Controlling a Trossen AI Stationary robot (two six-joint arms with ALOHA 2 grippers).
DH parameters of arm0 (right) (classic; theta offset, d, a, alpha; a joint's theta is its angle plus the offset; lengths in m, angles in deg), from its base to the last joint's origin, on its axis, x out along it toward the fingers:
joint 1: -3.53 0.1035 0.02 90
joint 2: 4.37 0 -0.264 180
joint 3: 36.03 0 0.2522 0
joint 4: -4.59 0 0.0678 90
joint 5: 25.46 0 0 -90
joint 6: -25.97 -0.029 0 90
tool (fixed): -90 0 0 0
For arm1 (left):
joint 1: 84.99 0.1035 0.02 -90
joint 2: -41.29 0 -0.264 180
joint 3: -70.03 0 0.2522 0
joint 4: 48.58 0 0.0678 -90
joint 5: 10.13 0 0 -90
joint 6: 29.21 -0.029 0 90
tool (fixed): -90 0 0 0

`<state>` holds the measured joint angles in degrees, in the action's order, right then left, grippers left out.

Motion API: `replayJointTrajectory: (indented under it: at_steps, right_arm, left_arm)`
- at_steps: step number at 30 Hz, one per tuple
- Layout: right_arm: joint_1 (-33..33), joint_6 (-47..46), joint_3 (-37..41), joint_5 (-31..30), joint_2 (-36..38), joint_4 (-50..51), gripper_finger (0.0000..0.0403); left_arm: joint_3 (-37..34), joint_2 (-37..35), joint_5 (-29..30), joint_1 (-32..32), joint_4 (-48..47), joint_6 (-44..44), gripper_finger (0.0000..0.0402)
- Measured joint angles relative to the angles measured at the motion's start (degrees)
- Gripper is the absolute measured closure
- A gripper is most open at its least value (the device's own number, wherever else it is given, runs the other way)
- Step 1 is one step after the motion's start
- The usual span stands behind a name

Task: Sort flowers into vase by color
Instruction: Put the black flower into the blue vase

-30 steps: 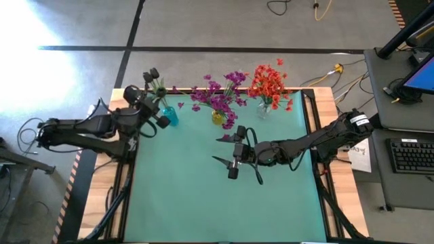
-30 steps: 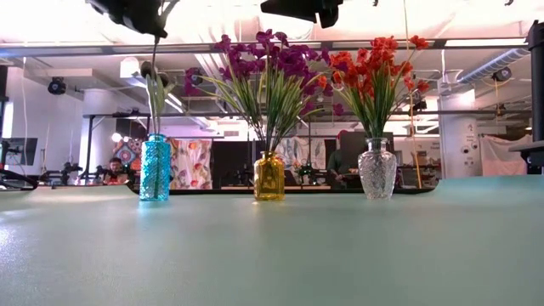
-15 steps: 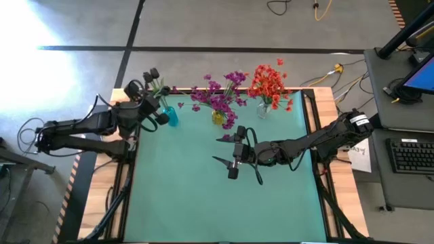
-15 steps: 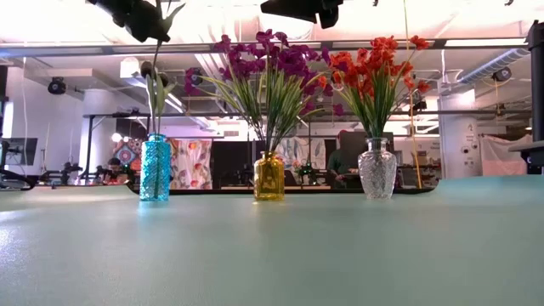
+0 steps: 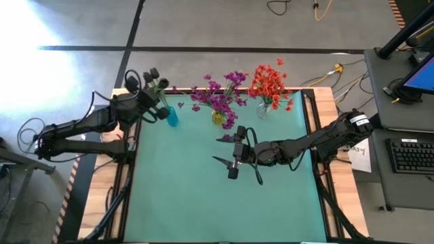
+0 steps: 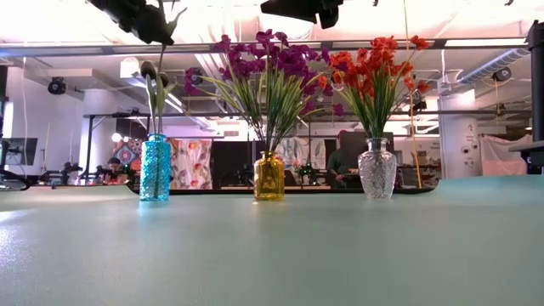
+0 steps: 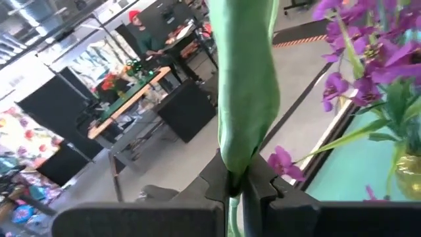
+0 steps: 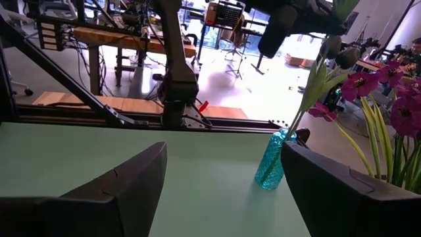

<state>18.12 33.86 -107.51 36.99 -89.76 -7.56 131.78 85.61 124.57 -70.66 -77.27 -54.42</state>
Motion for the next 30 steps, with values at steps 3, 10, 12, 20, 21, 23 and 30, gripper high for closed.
replayJointTrajectory:
  at_steps: [3,10,12,20,21,23,30]
  right_arm:
    - [0.0,0.0,0.0,0.0,0.0,0.0,0.0115]
    - [0.0,-0.54,0.01,-0.02,0.0,0.0,0.0115]
    - [-0.02,-0.54,0.0,-0.02,0.0,0.0,0.0115]
    - [-0.39,-0.49,0.01,-0.02,0.0,-0.02,0.0115]
    - [-0.39,-0.49,0.0,-0.02,0.0,-0.02,0.0115]
    - [-0.39,-0.47,0.01,-0.02,0.0,-0.01,0.0115]
    - [-0.39,-0.43,0.02,-0.02,-0.02,0.53,0.0115]
  left_arm:
    - [-0.02,0.44,-0.48,-0.02,-0.58,0.38,0.0401]
    - [-0.09,1.19,-0.43,0.04,-3.77,0.59,0.0401]
    - [-0.09,1.46,-0.42,0.04,-4.23,0.65,0.0401]
    - [-0.09,3.05,-0.36,0.04,-4.58,2.0,0.0401]
    - [-0.09,3.24,-0.35,0.04,-4.56,2.49,0.0401]
    - [-0.09,3.68,-0.32,0.04,-4.56,3.8,0.04]
    - [-0.13,4.4,-0.29,0.04,-8.91,10.93,0.0347]
